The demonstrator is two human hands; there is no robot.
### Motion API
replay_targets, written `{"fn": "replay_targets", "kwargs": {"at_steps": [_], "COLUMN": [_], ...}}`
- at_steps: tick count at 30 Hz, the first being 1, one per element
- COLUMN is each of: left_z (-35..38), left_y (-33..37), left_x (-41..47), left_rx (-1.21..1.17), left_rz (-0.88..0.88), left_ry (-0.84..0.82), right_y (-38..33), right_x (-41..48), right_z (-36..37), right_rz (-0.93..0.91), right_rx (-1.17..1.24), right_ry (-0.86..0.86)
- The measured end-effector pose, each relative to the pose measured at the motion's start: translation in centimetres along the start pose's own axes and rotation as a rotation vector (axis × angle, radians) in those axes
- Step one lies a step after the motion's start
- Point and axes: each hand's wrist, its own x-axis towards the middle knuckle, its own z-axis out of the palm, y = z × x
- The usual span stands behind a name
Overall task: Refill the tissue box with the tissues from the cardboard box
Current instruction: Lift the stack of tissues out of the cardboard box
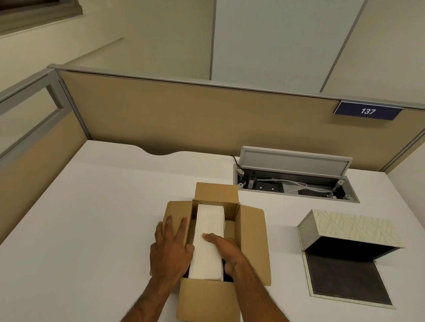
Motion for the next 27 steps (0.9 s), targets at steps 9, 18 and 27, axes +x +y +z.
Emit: {"fn": "replay_targets", "kwargs": {"at_steps": [9, 18, 27], "left_z": [-1.5, -8.6, -14.5], "left_y": [0.3, 2.1, 8.3], "left_x": [0.1, 0.2, -4.8], "left_rx": [-0.083, -0.922, -1.683], "left_rz": [-0.031, -0.310, -0.266], "left_ry": [0.086, -0.039, -0.207], "right_y": [-1.9, -6.6, -11.7], "right_x": [-2.5, -7.8, -14.0], "right_z": [0.5, 0.6, -1.9], "right_rz": [-0.066, -0.198, -0.381], "right_rx": [0.072, 0.228, 0.413], "right_ry": [-0.042, -0.057, -0.042]}}
